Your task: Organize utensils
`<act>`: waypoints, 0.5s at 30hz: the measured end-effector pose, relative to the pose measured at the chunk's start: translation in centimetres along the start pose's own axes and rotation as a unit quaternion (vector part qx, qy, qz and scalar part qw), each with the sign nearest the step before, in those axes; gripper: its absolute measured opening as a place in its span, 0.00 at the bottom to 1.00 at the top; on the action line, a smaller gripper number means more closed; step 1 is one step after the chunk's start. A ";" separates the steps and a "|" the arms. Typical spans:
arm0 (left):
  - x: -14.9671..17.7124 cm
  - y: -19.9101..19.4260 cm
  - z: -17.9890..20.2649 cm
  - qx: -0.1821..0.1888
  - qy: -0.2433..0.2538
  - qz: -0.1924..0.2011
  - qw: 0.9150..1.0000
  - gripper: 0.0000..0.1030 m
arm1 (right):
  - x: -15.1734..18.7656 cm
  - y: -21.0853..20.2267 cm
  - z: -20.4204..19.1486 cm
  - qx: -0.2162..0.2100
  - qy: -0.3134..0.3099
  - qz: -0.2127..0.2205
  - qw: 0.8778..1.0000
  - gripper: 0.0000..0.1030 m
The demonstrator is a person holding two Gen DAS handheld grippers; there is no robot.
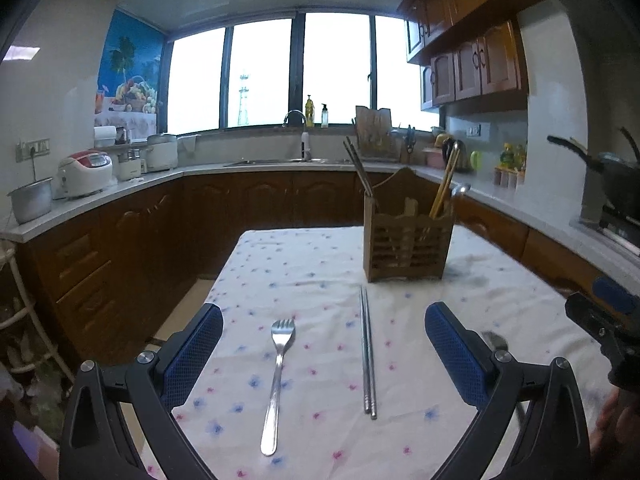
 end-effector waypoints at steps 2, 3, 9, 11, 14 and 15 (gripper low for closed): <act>-0.6 0.3 0.2 -0.002 0.002 -0.001 1.000 0.99 | 0.1 0.0 0.0 0.003 -0.001 0.001 1.000 1.00; -0.7 0.3 0.1 -0.003 0.003 -0.001 1.000 0.99 | 0.2 0.0 0.0 0.004 -0.002 0.002 1.000 1.00; -0.8 0.2 0.1 -0.013 0.007 0.008 1.000 0.99 | 0.4 0.0 -0.1 0.002 -0.003 0.004 1.000 1.00; -0.8 0.3 0.1 -0.014 0.007 0.008 1.000 0.99 | 0.6 0.1 0.0 0.004 0.000 0.006 1.000 1.00; -0.6 0.6 0.0 -0.016 0.007 0.008 1.000 0.99 | 0.7 0.2 0.0 0.002 0.006 0.002 1.000 1.00; -0.6 0.7 0.0 -0.016 0.007 0.008 1.000 0.99 | 0.7 0.2 0.1 0.001 0.007 0.001 1.000 1.00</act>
Point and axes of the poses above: each gripper's, at about its wrist camera, not at the fingertips, and y roughly the way its jaws point, z to its right, x to its underside, the point moved 5 cm from there along y, roughly the way its jaws point, and after that the axes turned 10 degrees about -x, right-handed, at the moved point
